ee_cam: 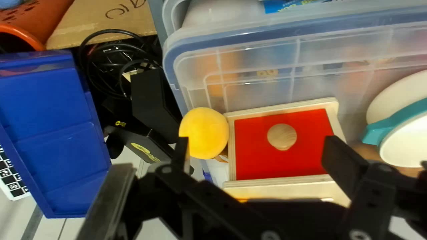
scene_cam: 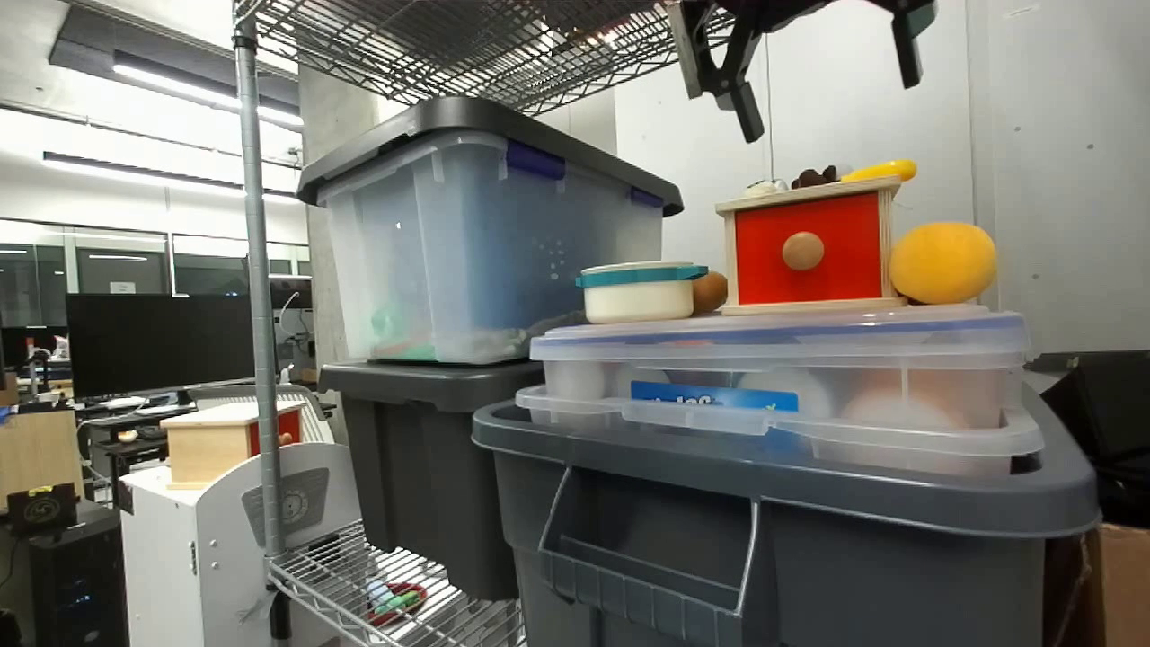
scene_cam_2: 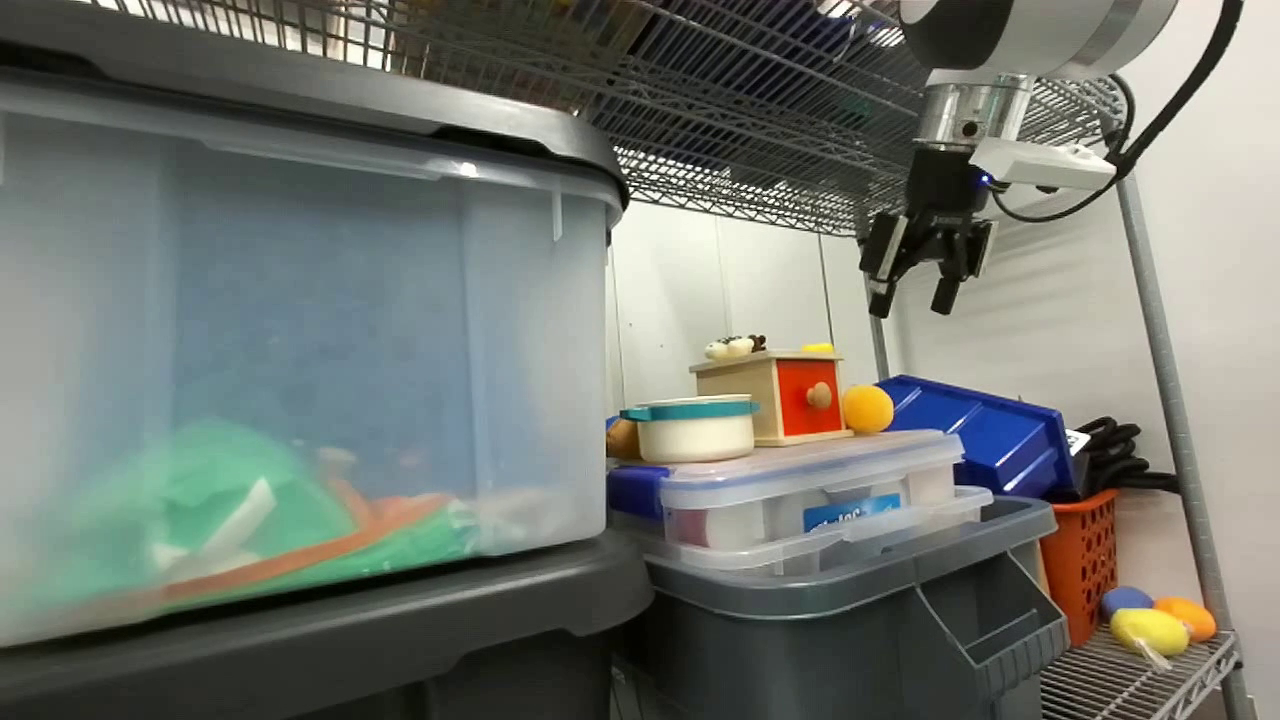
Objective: Pick up the bread plush toy and the yellow plush toy and put them on the left
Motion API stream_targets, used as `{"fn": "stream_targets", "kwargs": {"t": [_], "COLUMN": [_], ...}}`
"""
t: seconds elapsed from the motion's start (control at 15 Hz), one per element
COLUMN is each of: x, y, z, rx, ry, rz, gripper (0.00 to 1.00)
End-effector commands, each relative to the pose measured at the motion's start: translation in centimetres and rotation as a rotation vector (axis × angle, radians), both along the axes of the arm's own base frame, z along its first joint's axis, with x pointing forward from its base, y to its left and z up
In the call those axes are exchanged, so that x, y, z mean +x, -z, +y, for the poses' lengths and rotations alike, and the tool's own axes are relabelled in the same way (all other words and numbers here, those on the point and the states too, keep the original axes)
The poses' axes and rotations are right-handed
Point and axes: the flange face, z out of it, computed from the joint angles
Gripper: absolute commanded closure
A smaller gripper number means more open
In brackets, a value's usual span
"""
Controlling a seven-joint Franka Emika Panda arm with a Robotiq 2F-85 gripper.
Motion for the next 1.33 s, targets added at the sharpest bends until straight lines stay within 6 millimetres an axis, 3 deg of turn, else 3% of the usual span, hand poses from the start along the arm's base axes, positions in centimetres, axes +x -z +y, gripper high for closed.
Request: {"fn": "stream_targets", "kwargs": {"t": [0.0,0.47,1.27], "x": [0.1,2.1,6.1], "y": [0.5,3.9,7.1], "z": [-2.3,-4.7,-6.4], "rx": [-0.001,0.001,-0.034], "ry": [-0.001,0.0,-0.013], "rz": [-0.006,-0.026,-0.052], "gripper": [0.0,0.0,0.0]}}
